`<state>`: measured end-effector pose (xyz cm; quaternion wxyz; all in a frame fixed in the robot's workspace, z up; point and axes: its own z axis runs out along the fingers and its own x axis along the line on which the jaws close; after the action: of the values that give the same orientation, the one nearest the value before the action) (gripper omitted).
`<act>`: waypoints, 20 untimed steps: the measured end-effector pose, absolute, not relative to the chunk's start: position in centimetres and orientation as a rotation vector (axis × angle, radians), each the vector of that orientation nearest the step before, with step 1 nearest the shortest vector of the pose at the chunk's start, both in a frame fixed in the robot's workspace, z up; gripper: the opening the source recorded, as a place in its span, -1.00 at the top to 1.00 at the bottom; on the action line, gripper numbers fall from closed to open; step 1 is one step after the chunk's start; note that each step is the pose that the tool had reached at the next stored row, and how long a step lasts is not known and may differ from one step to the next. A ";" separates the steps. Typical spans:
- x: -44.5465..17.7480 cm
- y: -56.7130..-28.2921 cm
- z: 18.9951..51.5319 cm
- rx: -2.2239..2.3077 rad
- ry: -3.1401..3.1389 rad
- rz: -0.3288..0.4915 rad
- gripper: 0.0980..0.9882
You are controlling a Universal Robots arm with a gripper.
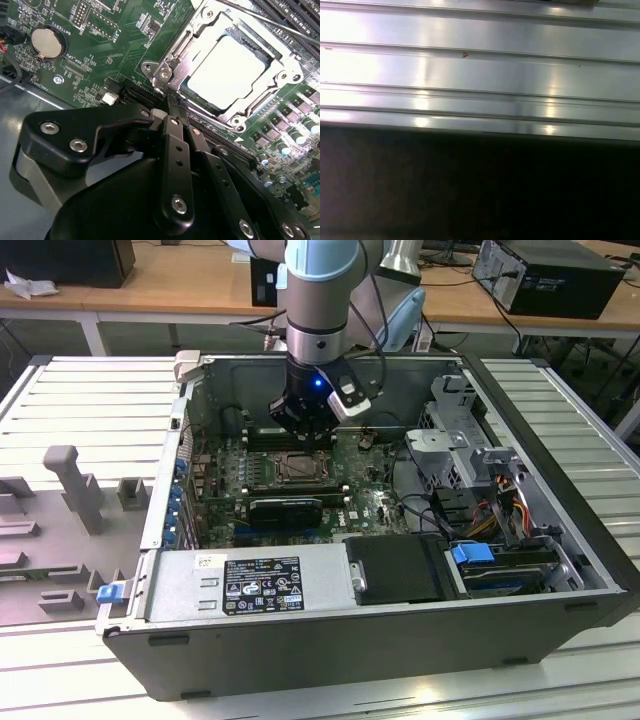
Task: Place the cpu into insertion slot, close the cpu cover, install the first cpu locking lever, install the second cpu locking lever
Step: 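Install the first cpu locking lever, then install the second cpu locking lever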
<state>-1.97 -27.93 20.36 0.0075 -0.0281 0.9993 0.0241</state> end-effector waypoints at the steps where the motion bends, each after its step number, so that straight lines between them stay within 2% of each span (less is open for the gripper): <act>1: -2.0 -27.9 20.9 -0.088 3.125 0.074 0.98; 3: -2.0 -27.9 22.0 -0.088 3.125 0.073 0.98; 20: -2.0 -29.5 22.1 -0.088 3.125 0.073 0.98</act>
<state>-1.97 -29.54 22.09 0.0072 -0.0280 0.9993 0.0235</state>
